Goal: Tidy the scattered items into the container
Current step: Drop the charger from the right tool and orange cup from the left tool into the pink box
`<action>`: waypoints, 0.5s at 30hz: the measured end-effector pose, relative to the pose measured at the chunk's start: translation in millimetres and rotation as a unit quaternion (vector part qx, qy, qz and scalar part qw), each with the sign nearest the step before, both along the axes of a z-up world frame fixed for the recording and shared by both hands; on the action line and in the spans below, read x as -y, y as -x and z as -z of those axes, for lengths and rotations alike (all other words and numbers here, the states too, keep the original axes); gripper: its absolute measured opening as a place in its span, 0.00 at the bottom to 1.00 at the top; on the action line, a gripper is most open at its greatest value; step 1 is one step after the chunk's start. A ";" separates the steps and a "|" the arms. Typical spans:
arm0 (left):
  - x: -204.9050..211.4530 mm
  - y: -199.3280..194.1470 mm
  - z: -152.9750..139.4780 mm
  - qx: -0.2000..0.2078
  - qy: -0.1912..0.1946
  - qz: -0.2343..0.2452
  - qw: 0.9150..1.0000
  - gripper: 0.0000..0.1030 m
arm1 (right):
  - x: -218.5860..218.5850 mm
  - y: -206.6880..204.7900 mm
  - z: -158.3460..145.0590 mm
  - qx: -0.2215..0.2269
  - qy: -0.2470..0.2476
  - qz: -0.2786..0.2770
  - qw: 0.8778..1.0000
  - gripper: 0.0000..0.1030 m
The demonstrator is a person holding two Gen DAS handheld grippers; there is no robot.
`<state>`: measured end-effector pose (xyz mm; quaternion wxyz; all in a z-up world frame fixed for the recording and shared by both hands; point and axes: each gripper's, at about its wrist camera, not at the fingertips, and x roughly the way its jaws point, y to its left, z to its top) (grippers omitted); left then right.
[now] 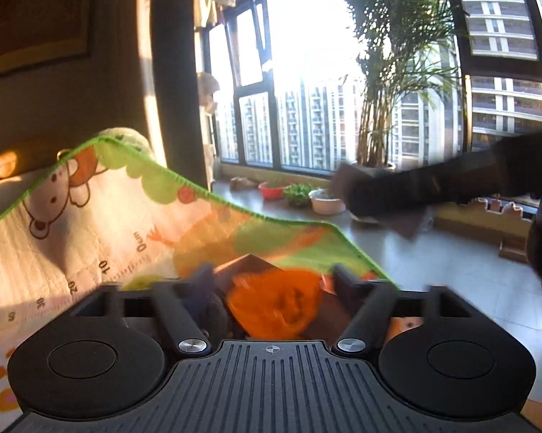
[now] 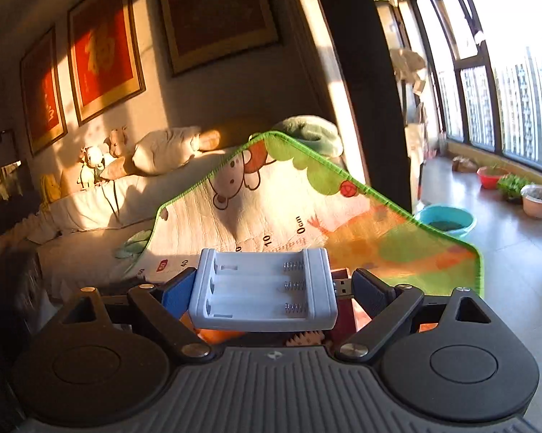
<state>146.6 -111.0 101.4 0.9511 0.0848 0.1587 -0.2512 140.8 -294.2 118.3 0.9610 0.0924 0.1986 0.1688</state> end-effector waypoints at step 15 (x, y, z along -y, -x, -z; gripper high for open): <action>-74.5 17.1 67.2 -0.168 0.050 -0.027 0.984 0.98 | 27.8 -76.3 95.6 -0.160 -0.082 0.052 0.982 0.94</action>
